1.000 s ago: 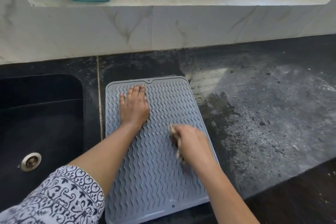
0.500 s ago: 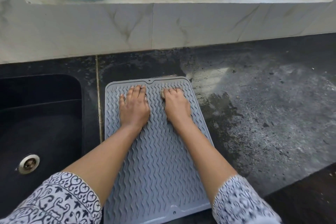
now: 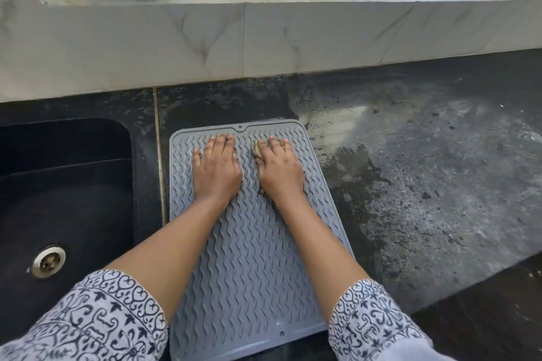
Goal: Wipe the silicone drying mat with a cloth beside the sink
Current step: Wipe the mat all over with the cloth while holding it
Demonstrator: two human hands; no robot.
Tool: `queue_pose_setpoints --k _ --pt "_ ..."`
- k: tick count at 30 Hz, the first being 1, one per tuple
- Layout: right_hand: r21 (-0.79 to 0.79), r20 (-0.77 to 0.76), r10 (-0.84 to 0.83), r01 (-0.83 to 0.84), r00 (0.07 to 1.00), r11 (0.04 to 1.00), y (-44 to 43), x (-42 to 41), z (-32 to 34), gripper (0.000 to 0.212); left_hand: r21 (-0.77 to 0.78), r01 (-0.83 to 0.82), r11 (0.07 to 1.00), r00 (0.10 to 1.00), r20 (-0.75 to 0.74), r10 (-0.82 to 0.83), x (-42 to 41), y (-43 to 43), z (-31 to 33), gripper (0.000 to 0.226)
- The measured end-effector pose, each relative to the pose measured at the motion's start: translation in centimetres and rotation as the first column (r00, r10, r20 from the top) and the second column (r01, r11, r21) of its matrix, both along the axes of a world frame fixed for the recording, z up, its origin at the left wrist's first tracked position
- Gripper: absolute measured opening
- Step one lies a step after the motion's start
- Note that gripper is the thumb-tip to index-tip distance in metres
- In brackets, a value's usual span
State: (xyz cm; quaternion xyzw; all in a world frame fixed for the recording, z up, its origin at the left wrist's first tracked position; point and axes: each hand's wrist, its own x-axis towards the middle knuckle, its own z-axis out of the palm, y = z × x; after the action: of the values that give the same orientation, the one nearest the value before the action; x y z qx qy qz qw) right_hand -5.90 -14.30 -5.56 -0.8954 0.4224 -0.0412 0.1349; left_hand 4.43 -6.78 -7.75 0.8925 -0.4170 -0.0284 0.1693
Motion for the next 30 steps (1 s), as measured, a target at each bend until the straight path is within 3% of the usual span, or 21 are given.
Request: queue_pose_setpoints --k 3,7,12,14,17,21,25,30 --pt "-0.059 -0.062 0.022 -0.026 0.998 0.998 2.1 -2.5 0.4 0.049 -0.006 0.004 1.000 1.000 -0.016 -0.004 -0.1 0.0 0.1 0.050" --pt "0.075 -0.181 0.070 -0.057 0.981 0.996 7.4 -8.3 2.3 0.067 -0.013 0.010 1.000 1.000 -0.023 -0.010 0.0 0.1 0.0 0.050" --pt "0.193 -0.202 0.105 -0.065 0.974 0.979 8.0 -11.0 6.4 0.032 -0.019 0.017 1.000 0.999 -0.033 -0.018 -0.1 0.1 0.2 0.050" --pt "0.165 -0.080 0.030 -0.017 0.996 0.986 6.4 -9.3 7.2 0.026 -0.016 0.021 1.000 0.999 -0.032 -0.021 -0.1 0.1 0.2 0.051" --pt "0.087 0.047 -0.099 0.094 0.994 0.992 4.3 -4.9 4.1 0.042 -0.012 0.015 1.000 1.000 -0.022 -0.015 -0.1 0.1 0.1 0.051" --pt "-0.070 -0.014 -0.060 0.059 0.998 0.996 3.3 -2.2 0.5 0.042 -0.017 0.015 1.000 1.000 -0.016 -0.015 -0.1 -0.1 0.1 0.050" --pt "-0.131 -0.098 0.020 -0.033 0.995 0.991 4.9 -4.9 2.4 0.034 -0.018 0.018 1.000 1.000 -0.013 -0.019 -0.1 0.0 0.0 0.049" --pt "0.157 -0.268 0.123 -0.082 0.956 0.984 9.6 -11.7 5.4 0.029 -0.023 0.020 1.000 1.000 -0.012 -0.020 -0.1 0.0 0.1 0.049"
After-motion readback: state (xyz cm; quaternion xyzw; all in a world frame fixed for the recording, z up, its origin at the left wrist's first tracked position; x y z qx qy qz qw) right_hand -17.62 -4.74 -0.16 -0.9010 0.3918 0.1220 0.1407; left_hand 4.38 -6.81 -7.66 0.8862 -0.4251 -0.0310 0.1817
